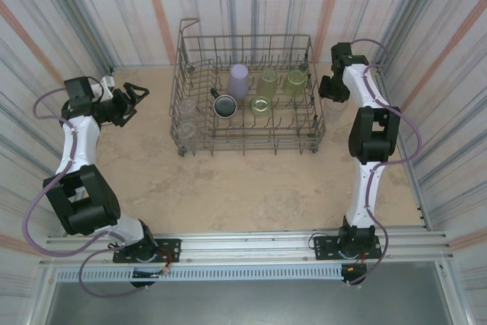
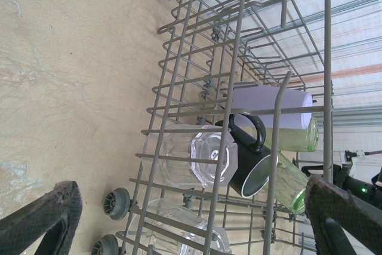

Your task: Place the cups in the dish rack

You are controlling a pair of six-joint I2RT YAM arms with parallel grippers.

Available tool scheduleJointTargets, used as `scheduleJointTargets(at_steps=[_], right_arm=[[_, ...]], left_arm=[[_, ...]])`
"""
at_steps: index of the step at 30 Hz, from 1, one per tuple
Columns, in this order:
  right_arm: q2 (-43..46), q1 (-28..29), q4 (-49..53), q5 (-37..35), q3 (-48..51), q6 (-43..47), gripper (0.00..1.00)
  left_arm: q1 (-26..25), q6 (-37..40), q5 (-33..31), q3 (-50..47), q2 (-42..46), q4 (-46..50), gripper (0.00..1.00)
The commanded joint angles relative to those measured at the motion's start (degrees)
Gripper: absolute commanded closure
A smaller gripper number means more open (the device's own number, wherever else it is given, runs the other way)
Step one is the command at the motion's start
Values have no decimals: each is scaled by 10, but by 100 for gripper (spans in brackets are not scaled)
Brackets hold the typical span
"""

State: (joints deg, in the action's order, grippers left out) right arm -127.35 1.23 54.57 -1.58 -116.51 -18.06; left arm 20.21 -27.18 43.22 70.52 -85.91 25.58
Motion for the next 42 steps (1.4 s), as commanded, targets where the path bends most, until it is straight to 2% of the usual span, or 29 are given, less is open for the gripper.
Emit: scheduleJointTargets(at_steps=[1, 9, 20, 25, 36, 42], right_arm=[[-25, 8, 19, -2, -18, -7, 57], [-32, 4, 24, -2, -18, -3, 82], [-2, -6, -3, 20, 41, -14, 99], [29, -13, 2, 26, 52, -10, 100], [181, -21, -10, 56, 86, -18, 100], [239, -22, -10, 83, 86, -21, 100]], left_arm=[[5, 13, -8, 12, 8, 11, 1], [4, 13, -9, 13, 7, 11, 2], [5, 15, -13, 12, 7, 14, 1], [5, 18, -20, 13, 7, 16, 1], [7, 32, -62, -2, 26, 2, 1], [57, 24, -35, -37, 61, 6, 1]])
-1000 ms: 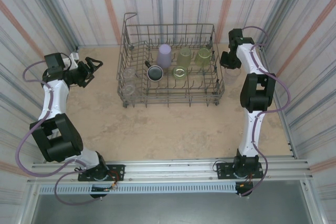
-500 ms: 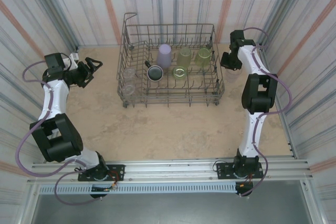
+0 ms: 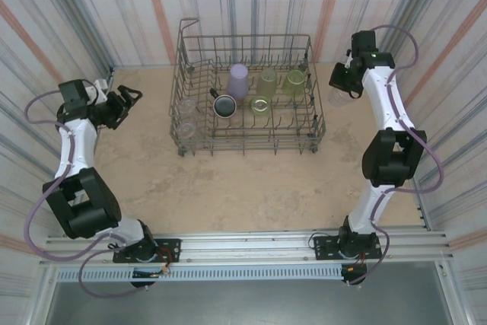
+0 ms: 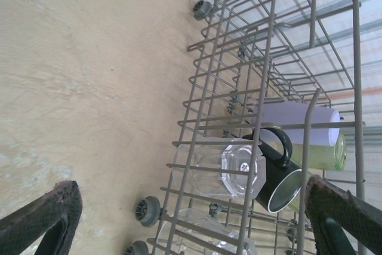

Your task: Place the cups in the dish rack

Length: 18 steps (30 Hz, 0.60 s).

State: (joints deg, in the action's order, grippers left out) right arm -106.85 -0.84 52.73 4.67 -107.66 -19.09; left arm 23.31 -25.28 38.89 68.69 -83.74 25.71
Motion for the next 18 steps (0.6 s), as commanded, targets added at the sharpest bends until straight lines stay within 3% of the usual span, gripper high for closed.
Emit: scheduleJointTargets(at_steps=[1, 9, 12, 18], right_arm=[[43, -2, 13, 17, -3, -14, 100], [128, 6, -19, 64, -3, -31, 100], [143, 34, -21, 37, -19, -32, 100], [145, 92, -40, 74, -38, -50, 100]], left_arm=[[36, 1, 16, -24, 49, 6, 1], [42, -19, 58, -41, 123, 54, 1], [40, -24, 68, -45, 159, 73, 1], [32, -53, 79, -35, 223, 107, 1]])
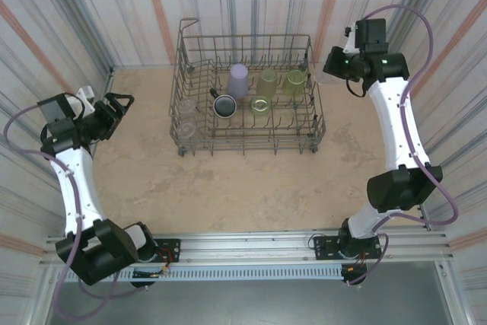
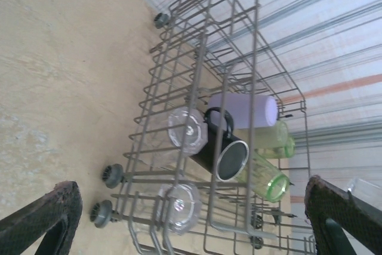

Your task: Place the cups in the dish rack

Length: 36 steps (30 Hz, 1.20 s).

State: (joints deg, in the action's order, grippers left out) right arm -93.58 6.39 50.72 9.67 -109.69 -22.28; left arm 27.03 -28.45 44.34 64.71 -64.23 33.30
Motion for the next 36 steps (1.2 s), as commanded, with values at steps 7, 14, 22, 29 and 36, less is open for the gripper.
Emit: scheduleJointTargets(at_steps=[7, 14, 22, 29, 36], right_arm=[[38, 99, -114, 74, 62, -8, 100], [45, 138, -179, 119, 114, -38, 100], [61, 146, -322, 227, 196, -120, 100], [72, 146, -496, 303, 282, -222, 100], [70, 150, -647, 333, 335, -318, 100]], left_arm=[[-16, -49, 43, 47, 54, 68, 1], [-56, -68, 37, 74, 49, 92, 1], [-137, -122, -13, 91, 47, 89, 1], [-210, -181, -56, 105, 36, 54, 1], [-278, -217, -87, 134, -8, 13, 1]])
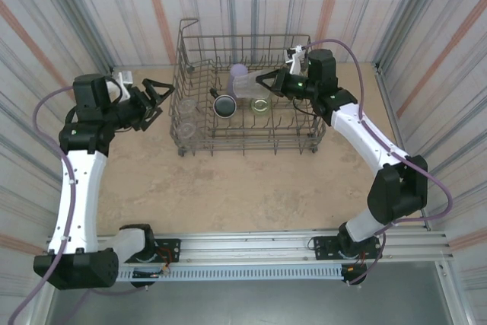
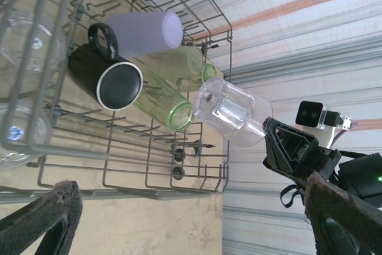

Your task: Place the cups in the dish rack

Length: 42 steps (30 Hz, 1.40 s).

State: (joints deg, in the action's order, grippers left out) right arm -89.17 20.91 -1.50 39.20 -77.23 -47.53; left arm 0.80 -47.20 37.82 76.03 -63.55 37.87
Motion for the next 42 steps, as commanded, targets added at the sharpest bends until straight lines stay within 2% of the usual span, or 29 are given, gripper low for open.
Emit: scheduleJointTargets(at_steps=[1, 7, 13, 29, 42], right_arm=[[25, 5, -146, 42, 16, -79, 100], [16, 6, -264, 53, 49, -153, 100], [7, 11, -341, 54, 72, -217, 100], [-9, 44, -404, 41, 84, -262, 100], [-31, 67, -451, 31, 83, -292, 100]], left_arm=[[-23, -34, -23, 23, -22, -40, 1], [-62, -60, -32, 43, -75, -78, 1], [-90, -111, -6, 50, -128, -147, 1], [-154, -187, -10, 47, -185, -242, 1], [-165, -227, -10, 29, -194, -292, 2]])
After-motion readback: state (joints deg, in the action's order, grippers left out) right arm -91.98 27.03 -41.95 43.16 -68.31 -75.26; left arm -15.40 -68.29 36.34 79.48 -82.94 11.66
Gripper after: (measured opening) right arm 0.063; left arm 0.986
